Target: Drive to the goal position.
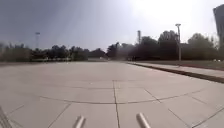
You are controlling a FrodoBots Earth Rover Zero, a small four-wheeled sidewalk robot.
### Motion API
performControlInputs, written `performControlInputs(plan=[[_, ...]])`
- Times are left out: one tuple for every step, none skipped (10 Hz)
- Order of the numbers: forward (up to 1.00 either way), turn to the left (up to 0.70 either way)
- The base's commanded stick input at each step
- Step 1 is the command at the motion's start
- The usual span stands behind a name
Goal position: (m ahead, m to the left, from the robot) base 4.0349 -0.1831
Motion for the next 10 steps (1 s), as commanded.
performControlInputs(plan=[[1.00, 0.00], [1.00, 0.00], [1.00, 0.00], [1.00, 0.00], [1.00, 0.00], [1.00, 0.00], [1.00, 0.00], [1.00, 0.00], [1.00, 0.00], [1.00, 0.00]])
